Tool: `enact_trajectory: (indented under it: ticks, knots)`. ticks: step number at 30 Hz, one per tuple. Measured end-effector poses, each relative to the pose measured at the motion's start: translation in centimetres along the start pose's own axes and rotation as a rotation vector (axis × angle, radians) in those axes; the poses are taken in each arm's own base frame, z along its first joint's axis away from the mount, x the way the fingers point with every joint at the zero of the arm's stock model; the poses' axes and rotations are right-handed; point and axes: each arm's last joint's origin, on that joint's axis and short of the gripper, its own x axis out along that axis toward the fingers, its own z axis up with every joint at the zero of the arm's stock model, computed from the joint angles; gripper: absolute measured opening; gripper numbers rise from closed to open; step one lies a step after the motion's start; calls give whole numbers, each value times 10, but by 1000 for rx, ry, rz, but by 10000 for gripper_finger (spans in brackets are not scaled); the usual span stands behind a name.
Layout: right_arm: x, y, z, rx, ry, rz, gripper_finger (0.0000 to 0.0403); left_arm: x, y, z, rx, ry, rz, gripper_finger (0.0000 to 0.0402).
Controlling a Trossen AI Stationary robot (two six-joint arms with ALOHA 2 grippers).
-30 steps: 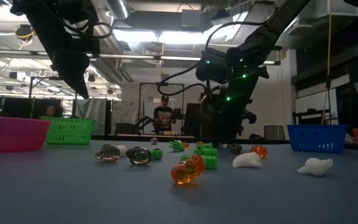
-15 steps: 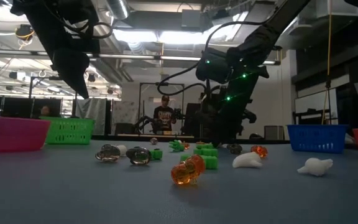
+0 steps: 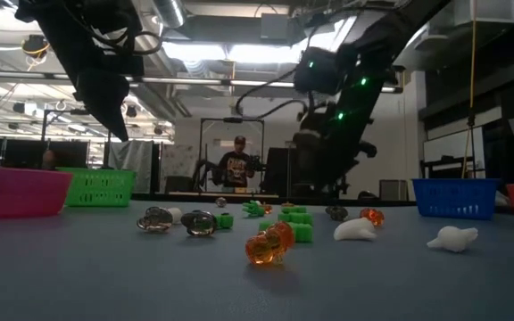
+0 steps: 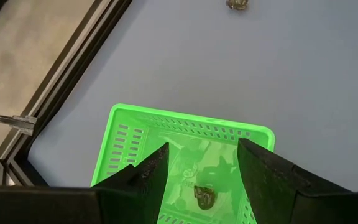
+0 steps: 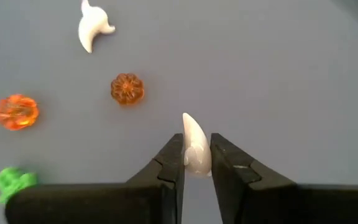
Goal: Sort Halloween decoration
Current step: Put the small white ghost toy into the blue basket
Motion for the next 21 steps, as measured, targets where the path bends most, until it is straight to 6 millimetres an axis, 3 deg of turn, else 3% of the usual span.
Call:
enact_trajectory:
  ticks: [13,21]
  knots:
    - [-84,-31,0,-14,-26,13,60,0,0,0,-2,-5,-1,175]
    - [-121,-50,-9,-36,-30,13,60,0,0,1,-2,-5,-1,175]
